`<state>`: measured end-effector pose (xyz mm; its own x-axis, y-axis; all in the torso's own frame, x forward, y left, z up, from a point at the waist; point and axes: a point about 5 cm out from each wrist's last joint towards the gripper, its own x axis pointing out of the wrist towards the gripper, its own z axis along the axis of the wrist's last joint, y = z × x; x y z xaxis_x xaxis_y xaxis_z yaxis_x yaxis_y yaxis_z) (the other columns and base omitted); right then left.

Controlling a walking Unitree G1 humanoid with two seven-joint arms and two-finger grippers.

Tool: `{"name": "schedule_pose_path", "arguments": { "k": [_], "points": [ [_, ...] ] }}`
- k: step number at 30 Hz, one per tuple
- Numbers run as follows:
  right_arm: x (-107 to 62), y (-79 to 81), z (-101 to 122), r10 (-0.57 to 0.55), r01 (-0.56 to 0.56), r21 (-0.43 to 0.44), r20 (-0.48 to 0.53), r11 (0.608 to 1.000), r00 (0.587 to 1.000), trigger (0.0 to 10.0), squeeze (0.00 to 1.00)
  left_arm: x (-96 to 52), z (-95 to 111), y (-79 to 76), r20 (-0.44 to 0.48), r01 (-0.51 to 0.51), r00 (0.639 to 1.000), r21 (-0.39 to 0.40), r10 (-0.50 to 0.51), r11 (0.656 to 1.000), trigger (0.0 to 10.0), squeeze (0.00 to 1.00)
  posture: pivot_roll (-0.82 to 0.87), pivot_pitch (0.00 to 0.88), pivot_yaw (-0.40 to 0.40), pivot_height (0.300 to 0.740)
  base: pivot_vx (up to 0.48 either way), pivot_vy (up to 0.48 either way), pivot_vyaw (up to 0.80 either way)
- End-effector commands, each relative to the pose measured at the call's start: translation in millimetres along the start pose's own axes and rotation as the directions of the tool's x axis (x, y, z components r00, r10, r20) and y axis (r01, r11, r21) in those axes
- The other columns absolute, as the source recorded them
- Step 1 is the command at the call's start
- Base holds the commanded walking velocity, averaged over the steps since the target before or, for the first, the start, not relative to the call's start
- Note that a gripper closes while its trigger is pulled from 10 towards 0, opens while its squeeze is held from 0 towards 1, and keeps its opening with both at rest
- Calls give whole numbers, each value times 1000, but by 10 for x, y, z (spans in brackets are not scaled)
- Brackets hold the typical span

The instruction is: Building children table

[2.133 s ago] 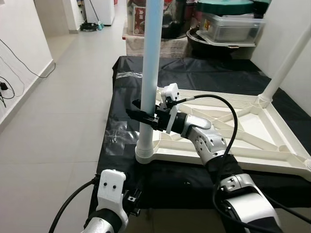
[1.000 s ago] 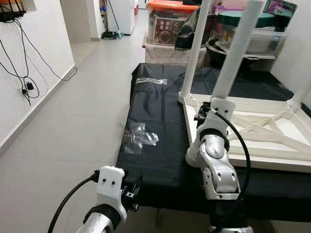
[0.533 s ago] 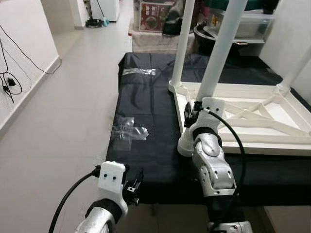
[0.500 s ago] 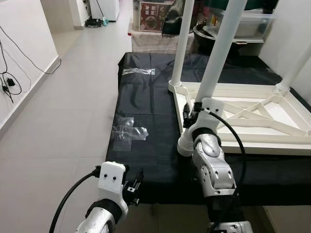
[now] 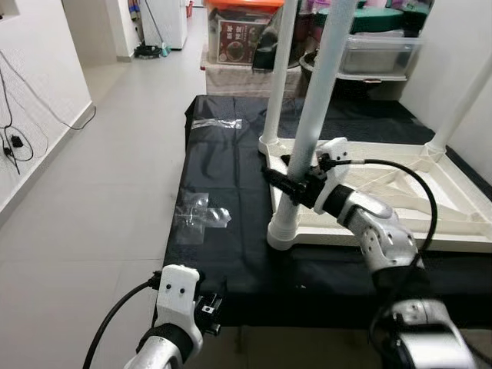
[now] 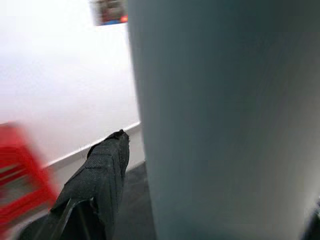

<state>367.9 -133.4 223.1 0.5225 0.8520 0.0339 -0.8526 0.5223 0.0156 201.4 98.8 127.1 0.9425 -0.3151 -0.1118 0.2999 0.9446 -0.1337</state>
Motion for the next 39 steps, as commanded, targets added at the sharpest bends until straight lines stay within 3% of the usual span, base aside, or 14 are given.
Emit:
{"name": "schedule_pose_path", "arguments": {
  "k": [1, 6, 8, 9, 16, 22, 24, 26, 27, 29, 35, 37, 38, 39],
  "points": [
    [191, 174, -26, 214, -214, 10, -27, 977, 976, 10000, 0, 4, -36, -6, -9, 2, 1000, -2, -2, 1000, 10000, 0, 112, 0, -91, 740, 0, 0, 0],
    [304, 298, -58, 394, -394, 4, -72, 919, 916, 10000, 0, -1, -35, -10, -6, 0, 1000, 1, 0, 1000, 10000, 0, 118, 0, -95, 740, 0, 0, 0],
    [371, 352, -66, 447, -446, 15, -61, 895, 893, 8157, 0, -1, -31, -22, -3, 2, 1000, 3, -2, 1000, 10000, 0, 135, 6, -107, 740, 0, 0, 0],
    [393, 365, -67, 457, -456, 27, -47, 890, 888, 0, 0, -1, -29, -26, -2, 2, 1000, 4, -2, 1000, 10000, 0, 137, 8, -109, 740, 0, 0, 0],
    [436, 308, -133, 340, -339, 50, -8, 939, 940, 0, 0, -1, -24, -23, 1, 1, 1000, 6, -1, 1000, 10000, 0, 132, 13, -102, 740, 0, 0, 0],
    [364, 41, -191, -170, 170, 0, 26, 985, 985, 0, 0, 7, -24, -15, 0, 4, 1000, 7, -4, 1000, 10000, 0, 120, 11, -91, 740, 0, 0, 0],
    [253, -80, -227, -422, 422, 3, 33, 907, 906, 0, 0, 12, -26, -9, 0, 6, 1000, 8, -6, 1000, 10000, 0, 112, 10, -84, 740, 0, 0, 0],
    [-73, -164, -346, -798, 798, -21, 9, 602, 602, 0, 0, 24, -26, 1, 0, 11, 1000, 7, -11, 1000, 10000, 0, 95, 9, -71, 740, 0, 0, 0],
    [-73, -164, -346, -798, 798, -21, 9, 602, 602, 0, 0, 24, -26, 1, 0, 11, 1000, 7, -11, 1000, 10000, 0, 95, 9, -71, 740, 0, 0, 0],
    [-245, -65, -437, -911, 910, -15, -11, 413, 413, 0, 0, 45, -20, 2, 3, 15, 1000, 6, -15, 1000, 10000, 0, 99, 4, -72, 740, 0, 0, 0],
    [-167, 206, -526, -956, 957, 48, -50, 287, 289, 0, 0, 89, 1, -6, 9, 25, 1000, 6, -26, 1000, 10000, 0, 94, 3, -61, 740, 0, 0, 0],
    [15, 315, -543, -933, 933, 79, -47, 352, 356, 1804, 0, 92, 4, -19, 9, 32, 999, 4, -32, 999, 10000, 0, 95, 4, -63, 740, 0, 0, 0],
    [85, 349, -541, -913, 910, 96, -21, 404, 408, 10000, 894, 86, 5, -21, 9, 33, 999, 3, -33, 999, 10000, 0, 100, 3, -69, 740, 0, 0, 0],
    [140, 371, -539, -889, 883, 116, 1, 455, 458, 10000, 1000, 80, 6, -21, 9, 33, 999, 3, -33, 999, 10000, 0, 101, 3, -70, 740, 0, 0, 0]
  ]
}}
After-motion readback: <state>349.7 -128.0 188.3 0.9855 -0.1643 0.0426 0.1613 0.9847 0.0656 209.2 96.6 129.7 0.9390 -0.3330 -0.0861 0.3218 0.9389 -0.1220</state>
